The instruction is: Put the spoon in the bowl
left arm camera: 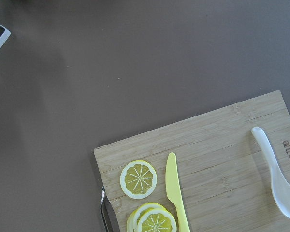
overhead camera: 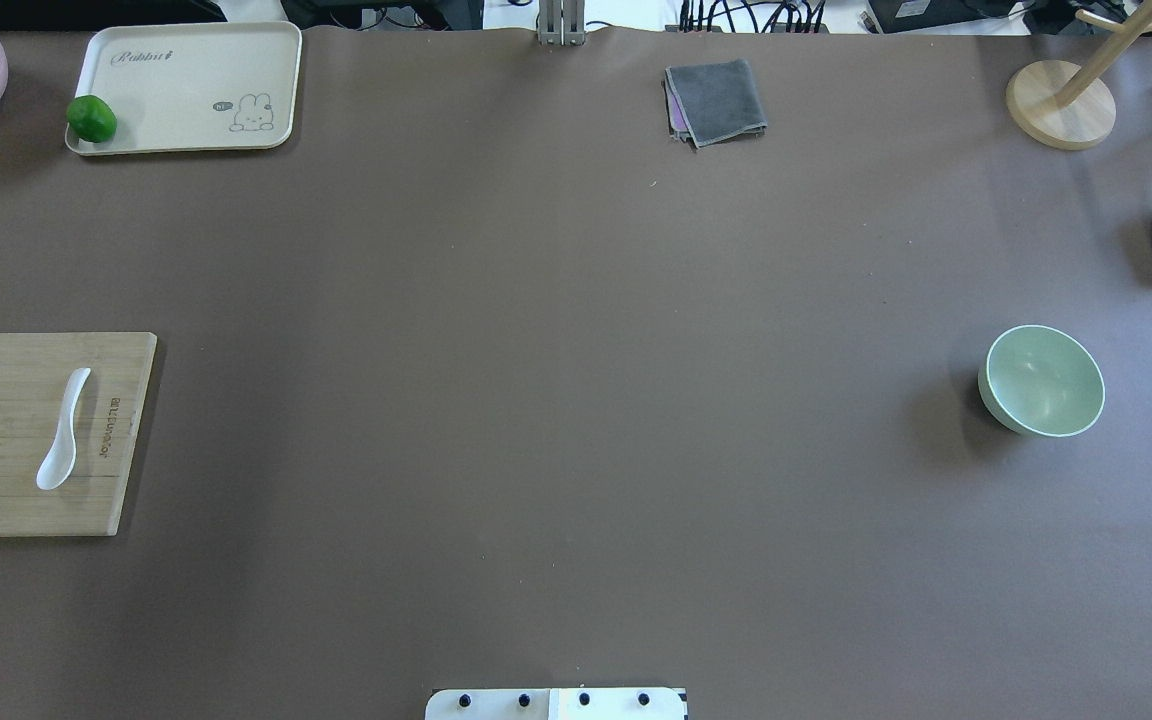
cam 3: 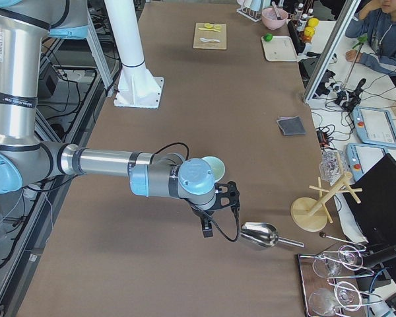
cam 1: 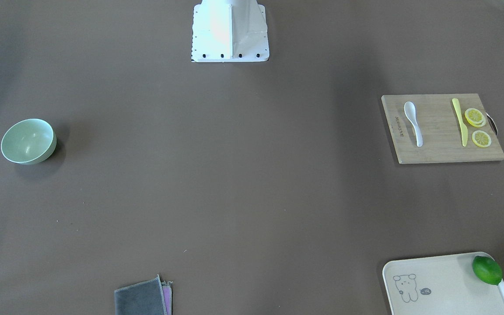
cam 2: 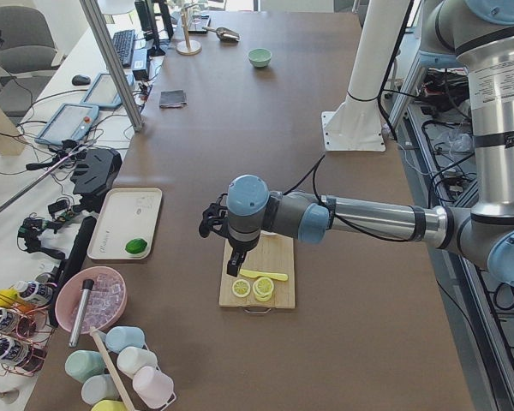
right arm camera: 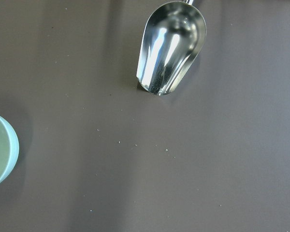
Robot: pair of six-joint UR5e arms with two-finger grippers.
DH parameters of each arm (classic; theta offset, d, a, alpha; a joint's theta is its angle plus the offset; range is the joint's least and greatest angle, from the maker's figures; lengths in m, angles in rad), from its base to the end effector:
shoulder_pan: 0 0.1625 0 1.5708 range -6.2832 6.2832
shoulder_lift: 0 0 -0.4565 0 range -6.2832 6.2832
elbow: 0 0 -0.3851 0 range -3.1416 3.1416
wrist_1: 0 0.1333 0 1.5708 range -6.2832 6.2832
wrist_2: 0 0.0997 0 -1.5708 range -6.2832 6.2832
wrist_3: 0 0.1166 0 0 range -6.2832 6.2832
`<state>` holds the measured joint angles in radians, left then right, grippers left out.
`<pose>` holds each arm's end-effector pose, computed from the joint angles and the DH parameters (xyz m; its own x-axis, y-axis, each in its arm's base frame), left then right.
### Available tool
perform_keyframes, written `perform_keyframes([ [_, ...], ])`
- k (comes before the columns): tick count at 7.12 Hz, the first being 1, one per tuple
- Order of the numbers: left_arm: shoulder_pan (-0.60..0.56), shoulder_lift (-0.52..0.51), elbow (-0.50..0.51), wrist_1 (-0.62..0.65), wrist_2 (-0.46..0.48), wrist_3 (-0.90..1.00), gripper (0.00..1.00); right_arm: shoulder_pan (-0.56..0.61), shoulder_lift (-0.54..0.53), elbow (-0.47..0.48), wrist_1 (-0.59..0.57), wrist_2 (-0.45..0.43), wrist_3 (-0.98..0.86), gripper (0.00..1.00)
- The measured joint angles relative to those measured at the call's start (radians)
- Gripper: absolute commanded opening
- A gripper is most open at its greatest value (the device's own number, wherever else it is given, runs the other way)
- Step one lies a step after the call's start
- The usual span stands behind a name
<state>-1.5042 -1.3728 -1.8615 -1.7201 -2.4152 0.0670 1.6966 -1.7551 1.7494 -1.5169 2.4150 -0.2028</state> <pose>-0.0188 -0.4112 0.6257 0.6450 0.2873 -0.7081 -0.1080 0.9516 0.2877 0.0966 -0.3958 0.6860 0.6752 -0.1529 0.7216 0.0109 0.9802 0.1976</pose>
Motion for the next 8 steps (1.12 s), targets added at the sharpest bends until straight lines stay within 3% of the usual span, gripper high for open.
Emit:
perform_keyframes([
  [2, 0.000, 0.014, 0.001, -0.006, -0.003, 0.002, 0.98, 0.000, -0.031, 0.033, 0.002, 0.016, 0.004, 1.00],
  [5, 0.005, -0.010, 0.047, -0.026, -0.018, -0.023, 0.98, -0.018, -0.044, 0.040, -0.001, 0.110, 0.052, 1.00],
  [8, 0.041, -0.015, 0.050, -0.074, -0.049, -0.179, 0.98, -0.171, -0.003, 0.038, 0.083, 0.108, 0.340, 1.00],
])
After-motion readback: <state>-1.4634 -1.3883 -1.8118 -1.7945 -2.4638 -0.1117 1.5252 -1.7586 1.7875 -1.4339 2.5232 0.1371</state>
